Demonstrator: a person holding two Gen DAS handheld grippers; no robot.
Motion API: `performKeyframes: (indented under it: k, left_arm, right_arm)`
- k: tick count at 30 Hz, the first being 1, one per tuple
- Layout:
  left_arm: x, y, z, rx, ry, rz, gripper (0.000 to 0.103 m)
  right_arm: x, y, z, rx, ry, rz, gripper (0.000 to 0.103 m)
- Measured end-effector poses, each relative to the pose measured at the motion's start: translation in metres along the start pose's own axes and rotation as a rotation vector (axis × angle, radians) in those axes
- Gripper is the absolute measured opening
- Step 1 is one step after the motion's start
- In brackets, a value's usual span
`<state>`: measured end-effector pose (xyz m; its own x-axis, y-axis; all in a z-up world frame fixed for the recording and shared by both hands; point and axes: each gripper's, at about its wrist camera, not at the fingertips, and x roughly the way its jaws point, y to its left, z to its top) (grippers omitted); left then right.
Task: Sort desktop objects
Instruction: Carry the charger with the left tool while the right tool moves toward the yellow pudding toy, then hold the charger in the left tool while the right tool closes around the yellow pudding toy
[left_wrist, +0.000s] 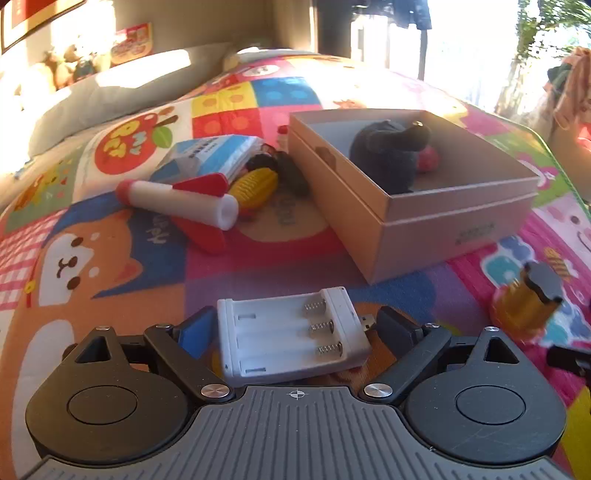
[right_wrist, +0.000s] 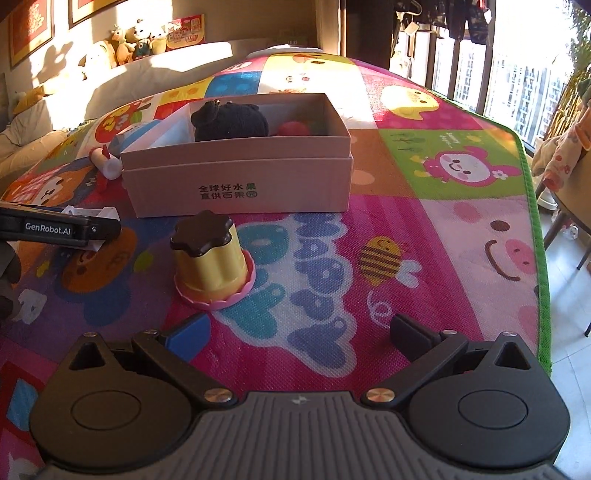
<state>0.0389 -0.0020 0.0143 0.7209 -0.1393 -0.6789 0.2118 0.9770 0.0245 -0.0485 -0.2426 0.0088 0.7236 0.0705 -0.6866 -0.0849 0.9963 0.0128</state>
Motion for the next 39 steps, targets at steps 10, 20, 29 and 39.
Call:
performKeyframes:
  k: [10, 20, 29, 39]
  left_arm:
    - [-0.051, -0.021, -0.049, 0.042, 0.018, -0.082, 0.1]
    - [-0.058, -0.018, -0.064, 0.005, -0.012, -0.078, 0.103]
    - [-0.058, -0.018, -0.065, 0.0, -0.021, -0.081, 0.103]
    - [-0.058, -0.018, -0.065, 0.004, -0.019, -0.073, 0.103]
  right_arm:
    - [0.001, 0.001, 0.003, -0.017, 0.01, 0.012, 0.103]
    - [0.014, 0.036, 0.022, -0.115, 0.003, 0.124, 0.103]
    - [0.016, 0.049, 0.02, -0.132, -0.002, 0.236, 0.101]
    - [0.017, 0.063, 0.019, -0.075, -0.01, 0.119, 0.101]
